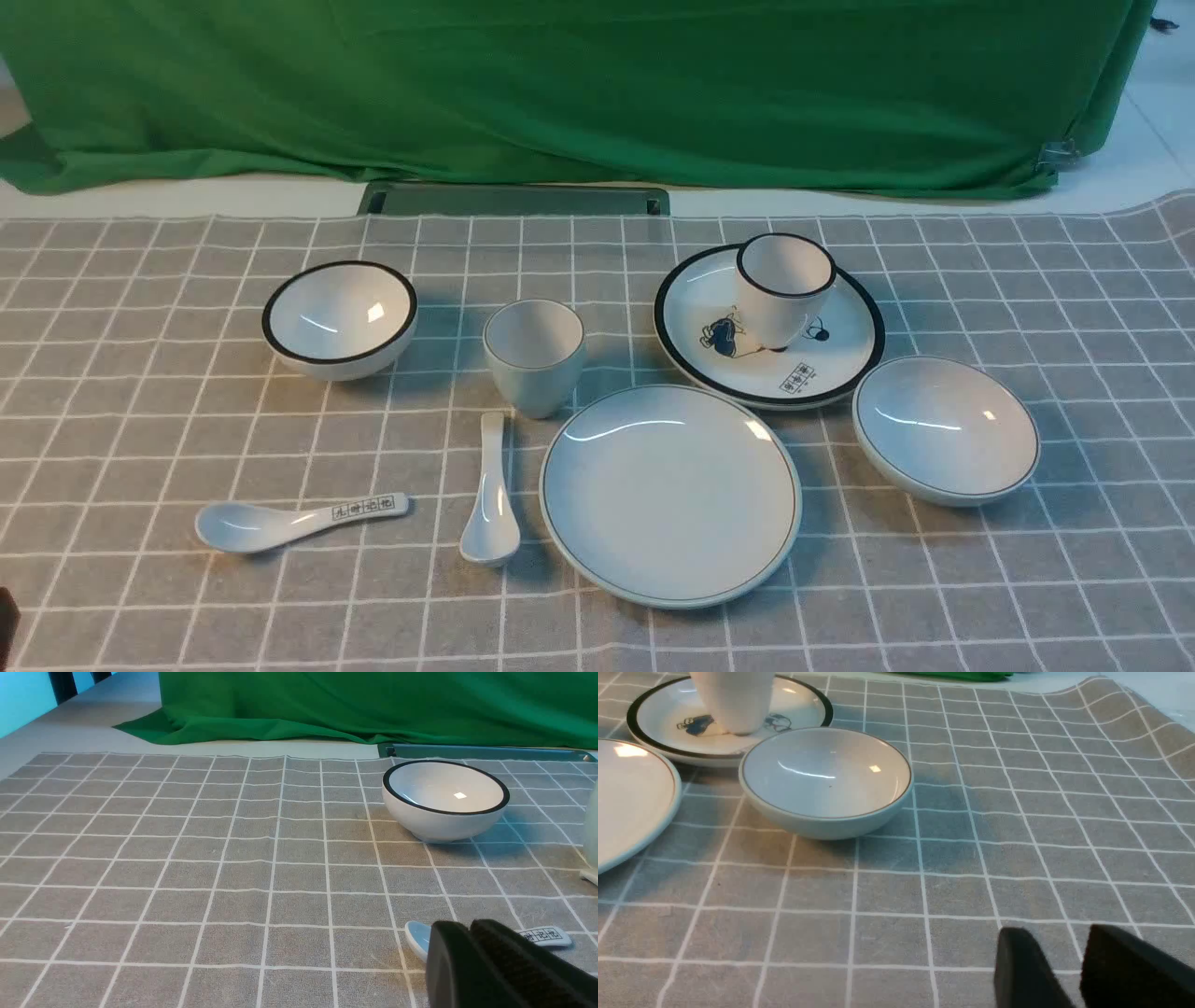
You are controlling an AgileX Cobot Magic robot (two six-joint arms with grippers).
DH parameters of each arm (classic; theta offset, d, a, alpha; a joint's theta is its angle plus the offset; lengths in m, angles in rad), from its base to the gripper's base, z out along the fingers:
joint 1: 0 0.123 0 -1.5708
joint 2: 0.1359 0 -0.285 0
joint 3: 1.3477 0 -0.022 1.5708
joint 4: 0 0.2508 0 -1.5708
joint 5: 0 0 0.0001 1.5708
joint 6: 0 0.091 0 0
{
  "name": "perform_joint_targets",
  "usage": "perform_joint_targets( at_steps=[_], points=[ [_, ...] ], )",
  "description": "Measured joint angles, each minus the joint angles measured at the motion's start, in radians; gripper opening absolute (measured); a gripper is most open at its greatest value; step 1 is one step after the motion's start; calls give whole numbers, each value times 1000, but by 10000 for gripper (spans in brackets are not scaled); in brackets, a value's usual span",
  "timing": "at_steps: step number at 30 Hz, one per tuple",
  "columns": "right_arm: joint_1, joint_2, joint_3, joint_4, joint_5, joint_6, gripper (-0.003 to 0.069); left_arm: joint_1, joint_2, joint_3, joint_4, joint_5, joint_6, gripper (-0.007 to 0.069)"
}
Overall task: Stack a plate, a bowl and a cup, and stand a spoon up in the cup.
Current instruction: Use the right arm to grab a blue rice bowl
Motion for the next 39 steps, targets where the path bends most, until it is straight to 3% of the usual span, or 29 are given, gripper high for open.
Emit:
perform_joint_targets(
  at_steps=[39],
  points=[
    [0, 0, 0, 0, 1, 0, 241, 0, 0, 0, 0, -2, 0, 17]
  ],
)
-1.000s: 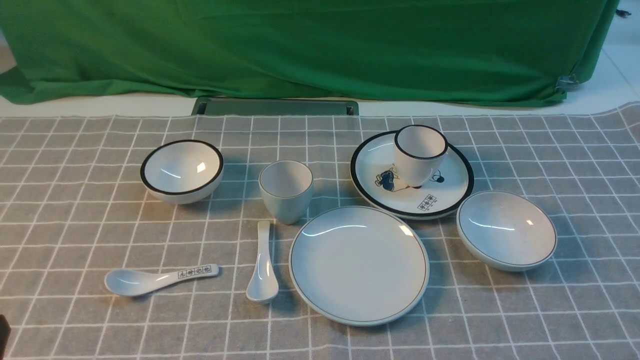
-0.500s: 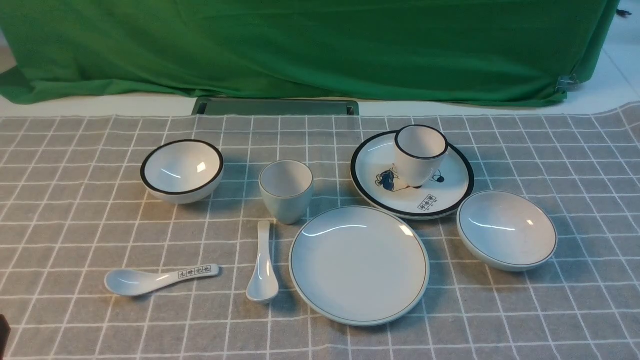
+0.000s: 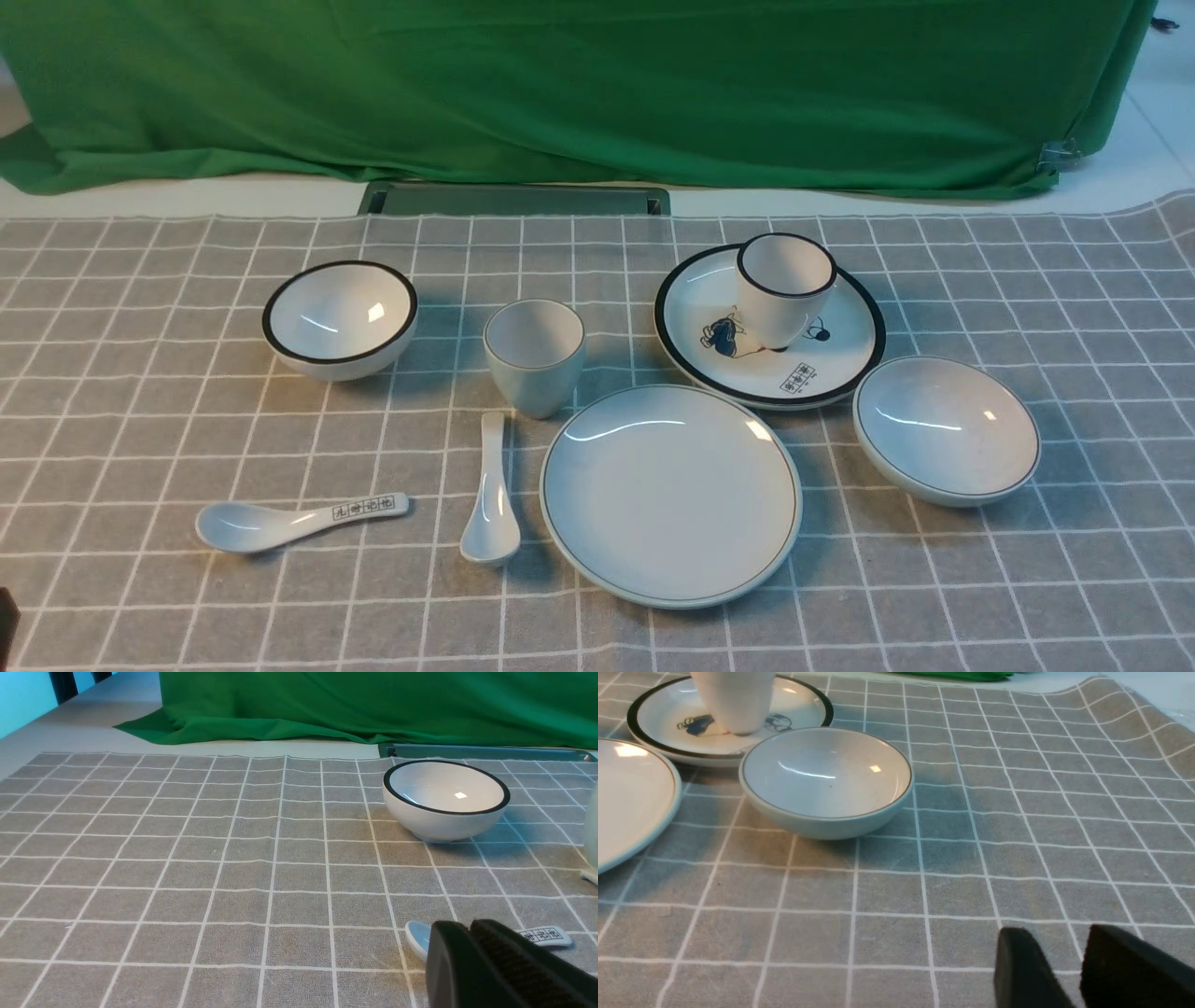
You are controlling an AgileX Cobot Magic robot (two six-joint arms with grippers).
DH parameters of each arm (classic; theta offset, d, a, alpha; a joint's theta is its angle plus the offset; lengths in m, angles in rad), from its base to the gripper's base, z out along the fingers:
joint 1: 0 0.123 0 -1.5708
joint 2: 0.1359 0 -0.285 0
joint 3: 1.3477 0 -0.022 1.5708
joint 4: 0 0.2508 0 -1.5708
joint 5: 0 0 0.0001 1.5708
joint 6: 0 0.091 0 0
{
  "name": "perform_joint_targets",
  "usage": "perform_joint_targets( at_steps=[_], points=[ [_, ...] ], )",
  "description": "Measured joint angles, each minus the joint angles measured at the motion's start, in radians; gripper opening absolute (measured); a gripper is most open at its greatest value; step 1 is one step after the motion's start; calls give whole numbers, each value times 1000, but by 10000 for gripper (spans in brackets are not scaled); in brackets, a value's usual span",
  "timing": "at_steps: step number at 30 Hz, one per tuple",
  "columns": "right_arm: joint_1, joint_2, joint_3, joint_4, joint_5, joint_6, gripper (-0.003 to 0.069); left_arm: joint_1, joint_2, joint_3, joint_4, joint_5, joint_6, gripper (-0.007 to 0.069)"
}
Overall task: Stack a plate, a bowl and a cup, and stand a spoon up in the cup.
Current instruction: Use the right arm to grab a blue rice bowl
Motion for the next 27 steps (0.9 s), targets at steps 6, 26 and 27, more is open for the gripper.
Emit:
perform_joint_targets(
  at_steps=[6, 26, 27],
  points=[
    [0, 0, 0, 0, 0, 0, 241, 0, 0, 0, -84, -68, -18, 17],
    [0, 0, 0, 0, 0, 0, 241, 0, 0, 0, -388, -313, -454, 17],
    [0, 0, 0, 0, 0, 0, 241, 0, 0, 0, -384, -327, -461, 17]
  ],
)
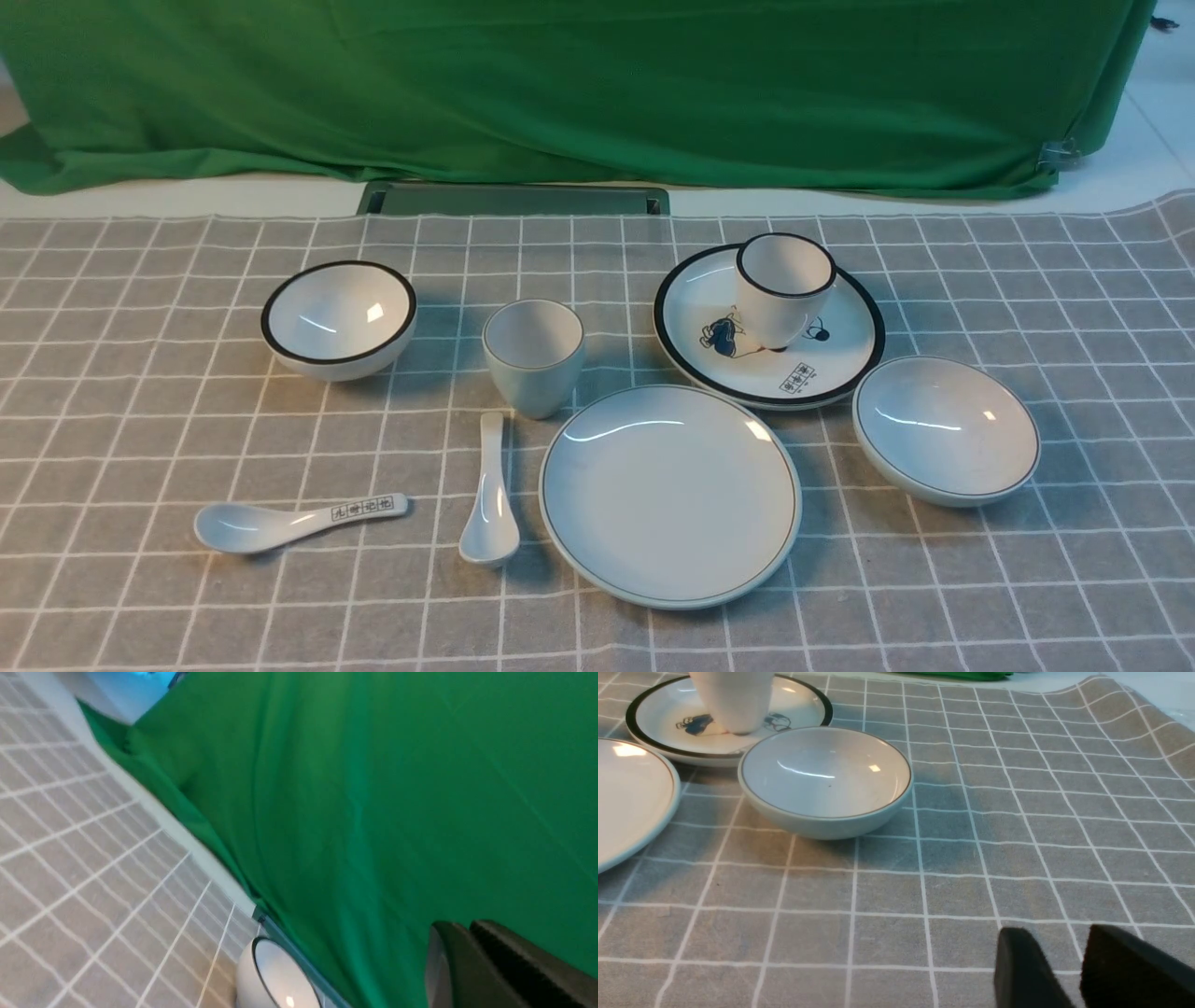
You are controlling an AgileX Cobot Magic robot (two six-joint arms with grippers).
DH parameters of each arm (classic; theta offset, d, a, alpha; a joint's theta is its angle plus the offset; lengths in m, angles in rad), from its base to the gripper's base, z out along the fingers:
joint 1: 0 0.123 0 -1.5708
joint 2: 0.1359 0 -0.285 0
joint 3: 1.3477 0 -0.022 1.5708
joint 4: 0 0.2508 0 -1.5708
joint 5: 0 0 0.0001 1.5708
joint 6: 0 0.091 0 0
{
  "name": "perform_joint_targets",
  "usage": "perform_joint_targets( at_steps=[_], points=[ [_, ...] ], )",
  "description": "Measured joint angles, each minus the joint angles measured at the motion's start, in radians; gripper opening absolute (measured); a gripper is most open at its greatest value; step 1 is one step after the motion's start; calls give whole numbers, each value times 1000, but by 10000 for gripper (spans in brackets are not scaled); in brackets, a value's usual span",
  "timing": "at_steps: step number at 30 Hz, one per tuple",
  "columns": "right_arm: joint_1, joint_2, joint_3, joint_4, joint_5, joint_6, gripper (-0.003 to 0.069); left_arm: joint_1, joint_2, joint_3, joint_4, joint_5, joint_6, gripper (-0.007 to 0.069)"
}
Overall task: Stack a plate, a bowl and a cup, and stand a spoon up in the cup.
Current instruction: Use the right arm to grab a blue rice bowl
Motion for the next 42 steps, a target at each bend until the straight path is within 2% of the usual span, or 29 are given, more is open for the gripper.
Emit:
perform_joint_targets(
  at_steps=[2, 4, 8, 11, 13, 16, 21, 24, 31, 42],
  points=[
    [0, 0, 0, 0, 0, 0, 241, 0, 0, -6, 13, 8, -6, 17],
    [0, 0, 0, 0, 0, 0, 241, 0, 6, -78, 71, 106, -4, 17],
    [0, 0, 0, 0, 0, 0, 241, 0, 84, -236, 132, 317, 107, 17],
    [0, 0, 0, 0, 0, 0, 241, -1, 262, -416, 55, 621, 408, 17],
    [0, 0, 0, 0, 0, 0, 241, -18, 353, -474, -11, 736, 529, 17],
    [0, 0, 0, 0, 0, 0, 241, -83, 462, -527, -92, 820, 623, 17],
    [0, 0, 0, 0, 0, 0, 241, -220, 599, -548, -137, 795, 711, 17],
    [0, 0, 0, 0, 0, 0, 241, -251, 646, -548, -138, 728, 746, 17],
    [0, 0, 0, 0, 0, 0, 241, -261, 718, -548, -157, 610, 776, 17],
    [0, 0, 0, 0, -13, 0, 241, -261, 726, -548, -185, 652, 799, 17]
  ],
)
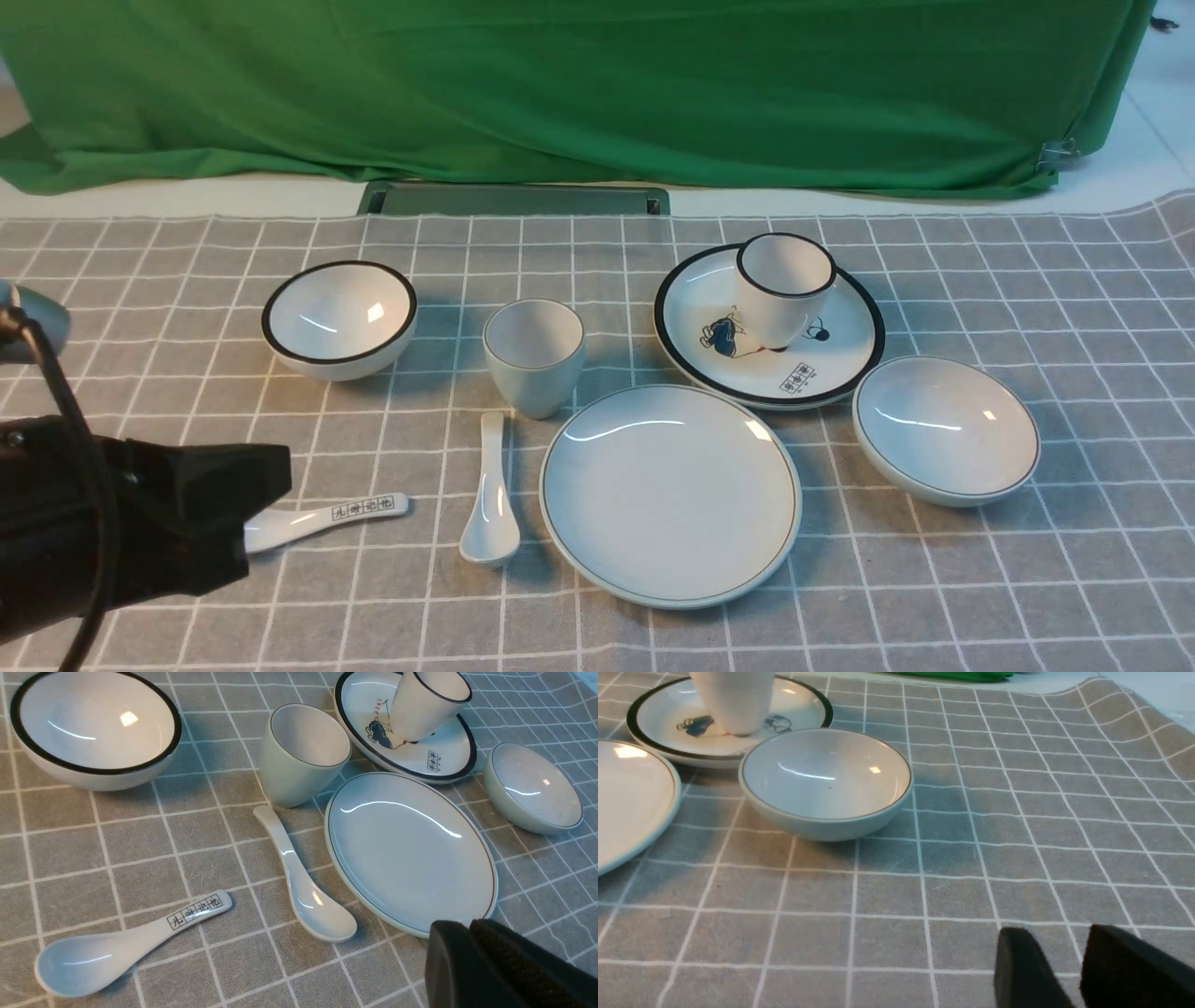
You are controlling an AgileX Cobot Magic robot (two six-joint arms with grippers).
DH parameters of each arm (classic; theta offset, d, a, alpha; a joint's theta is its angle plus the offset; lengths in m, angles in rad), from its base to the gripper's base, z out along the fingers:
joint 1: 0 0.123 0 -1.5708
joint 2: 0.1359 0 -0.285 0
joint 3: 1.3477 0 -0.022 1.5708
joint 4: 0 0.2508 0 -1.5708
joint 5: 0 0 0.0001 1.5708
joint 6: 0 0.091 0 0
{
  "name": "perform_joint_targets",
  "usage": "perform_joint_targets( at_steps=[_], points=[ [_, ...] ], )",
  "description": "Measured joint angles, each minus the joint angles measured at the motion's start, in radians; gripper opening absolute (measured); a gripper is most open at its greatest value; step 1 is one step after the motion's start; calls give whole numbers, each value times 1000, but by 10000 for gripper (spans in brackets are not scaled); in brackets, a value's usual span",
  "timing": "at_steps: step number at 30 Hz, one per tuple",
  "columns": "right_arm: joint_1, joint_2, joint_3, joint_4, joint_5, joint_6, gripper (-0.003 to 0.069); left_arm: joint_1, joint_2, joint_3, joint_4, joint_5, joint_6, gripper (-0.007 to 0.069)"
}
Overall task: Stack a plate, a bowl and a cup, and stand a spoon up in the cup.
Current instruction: Use the right arm to grab a blue rice bowl
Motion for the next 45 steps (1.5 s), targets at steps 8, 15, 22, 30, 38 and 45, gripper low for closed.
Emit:
perform_joint_targets(
  at_steps=[8, 15, 22, 30, 38, 45],
  points=[
    [0, 0, 0, 11, -171, 246, 242, 0, 0, 0, -1, 23, 13, 17],
    [0, 0, 0, 14, -286, 473, 242, 0, 0, 0, -15, 24, 34, 17],
    [0, 0, 0, 14, -321, 508, 242, 0, 0, 0, -19, 24, 38, 17],
    [68, 77, -97, 15, -169, 547, 225, 0, 0, 0, -29, 28, 46, 17],
    [378, 538, -587, 8, 379, 253, 220, 0, 0, 0, -57, 28, 105, 17],
    [530, 947, -841, -61, 568, 166, 240, 0, 0, 0, -128, 77, 196, 17]
  ],
)
